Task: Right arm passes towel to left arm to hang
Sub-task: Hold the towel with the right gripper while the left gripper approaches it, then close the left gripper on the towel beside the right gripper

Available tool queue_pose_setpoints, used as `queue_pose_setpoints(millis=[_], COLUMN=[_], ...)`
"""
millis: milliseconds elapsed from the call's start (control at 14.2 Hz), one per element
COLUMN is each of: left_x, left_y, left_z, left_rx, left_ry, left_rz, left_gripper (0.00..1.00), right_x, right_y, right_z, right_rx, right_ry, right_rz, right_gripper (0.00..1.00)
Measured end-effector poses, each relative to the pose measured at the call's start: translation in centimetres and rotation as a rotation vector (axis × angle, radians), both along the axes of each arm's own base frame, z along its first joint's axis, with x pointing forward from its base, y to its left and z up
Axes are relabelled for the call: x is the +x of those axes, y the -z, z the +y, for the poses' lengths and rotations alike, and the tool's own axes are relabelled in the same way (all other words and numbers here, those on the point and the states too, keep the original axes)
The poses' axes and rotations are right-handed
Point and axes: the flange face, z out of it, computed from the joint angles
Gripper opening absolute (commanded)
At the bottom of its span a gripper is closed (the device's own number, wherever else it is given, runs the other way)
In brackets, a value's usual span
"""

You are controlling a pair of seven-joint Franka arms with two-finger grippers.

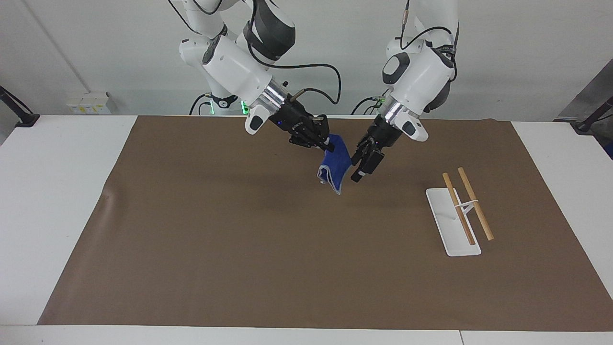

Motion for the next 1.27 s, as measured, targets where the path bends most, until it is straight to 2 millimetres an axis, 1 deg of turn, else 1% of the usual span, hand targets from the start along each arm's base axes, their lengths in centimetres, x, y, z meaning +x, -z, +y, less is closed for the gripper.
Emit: queue_pose_setpoints(millis=[141,494,564,635,706,847,917,1058,1270], left_x=[-0.1,-0.7,-0.7,-0.7,-0.6,-0.5,-0.5,-0.4,-0.4], left_y=[-0.9,-1.1,-1.1,-1.1,-1.2,-1.3,-1.4,-1.5,-1.5], left_z=[-0.1,-1.1,-1.1,-1.1,-1.0,-0.9,-0.9,-0.8,-0.8], left_rx=[-0.016,-0.027,-0.028,-0.028,-0.029,-0.032,-0.034,-0.033,-0.019], left_ry=[-0.018,-0.022,-0.021,-0.023,-0.026,-0.034,-0.038,-0.036,-0.006], left_rz=[0.000,0.014,0.014,0.013,0.009,-0.003,-0.009,-0.015,-0.038], left_gripper=[1.00,1.00,0.89,0.80,0.68,0.54,0.38,0.19,0.00], right_x=[0.0,0.1,0.1,0.2,0.2,0.2,0.2,0.2,0.2], right_y=[-0.1,-0.1,-0.1,-0.1,-0.1,-0.1,-0.1,-0.2,-0.2], right_z=[-0.1,-0.2,-0.2,-0.2,-0.3,-0.3,-0.3,-0.3,-0.3], right_rx=[0.000,0.001,0.001,0.001,0.001,0.001,0.001,0.001,0.001], right_ry=[0.001,0.004,0.004,0.004,0.005,0.006,0.006,0.006,0.006], right_rz=[-0.001,-0.002,-0.002,-0.002,-0.002,-0.002,-0.002,-0.002,-0.003], right_gripper=[0.00,0.00,0.00,0.00,0.00,0.00,0.00,0.00,0.00])
